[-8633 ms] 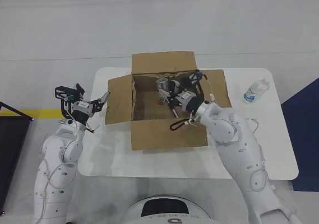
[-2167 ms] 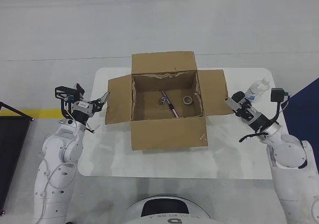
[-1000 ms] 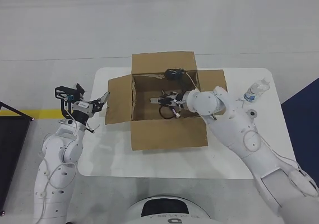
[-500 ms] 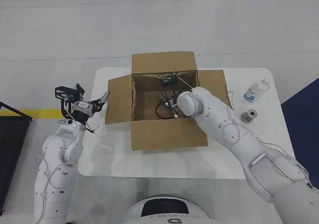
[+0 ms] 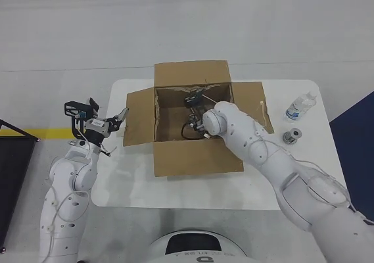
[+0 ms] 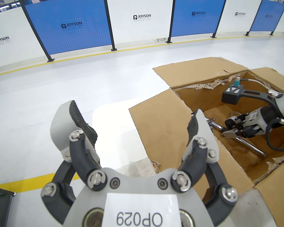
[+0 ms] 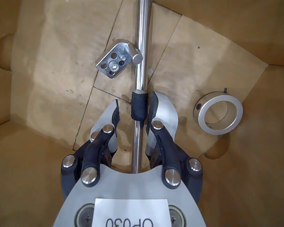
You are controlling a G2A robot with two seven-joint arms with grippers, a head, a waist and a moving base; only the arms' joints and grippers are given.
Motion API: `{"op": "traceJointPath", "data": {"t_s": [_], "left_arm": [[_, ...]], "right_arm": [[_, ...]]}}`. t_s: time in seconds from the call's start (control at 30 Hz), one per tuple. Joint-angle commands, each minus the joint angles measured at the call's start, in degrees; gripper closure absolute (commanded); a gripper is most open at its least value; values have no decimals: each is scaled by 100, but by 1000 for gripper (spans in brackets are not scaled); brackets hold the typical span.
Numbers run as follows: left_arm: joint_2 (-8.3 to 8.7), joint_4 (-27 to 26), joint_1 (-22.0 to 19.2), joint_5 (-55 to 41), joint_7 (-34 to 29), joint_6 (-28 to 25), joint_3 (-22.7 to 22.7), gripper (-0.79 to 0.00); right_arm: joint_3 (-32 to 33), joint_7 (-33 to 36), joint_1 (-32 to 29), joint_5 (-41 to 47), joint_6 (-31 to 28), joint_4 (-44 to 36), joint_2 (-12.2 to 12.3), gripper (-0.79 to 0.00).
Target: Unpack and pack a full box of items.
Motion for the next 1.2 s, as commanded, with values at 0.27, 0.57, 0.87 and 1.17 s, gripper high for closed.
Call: {"op": "traceJointPath", "data": {"t_s": [0.27,0.57,0.87,1.17], "left_arm": [[0,0,0,0,0,0,0,-785],[0,0,0,0,0,0,0,-785],[0,0,0,0,0,0,0,-785],[0,0,0,0,0,0,0,-785]], "right_arm": [[-43,-153,170,42,-98,550,-295,0],[572,-375,9,251,-699,-135,-43,0],[1767,26,-1191,-216,-1103,-2427,700,0],[3217,-1495,-2730,9,-2178,-4602,1139,0]]}}
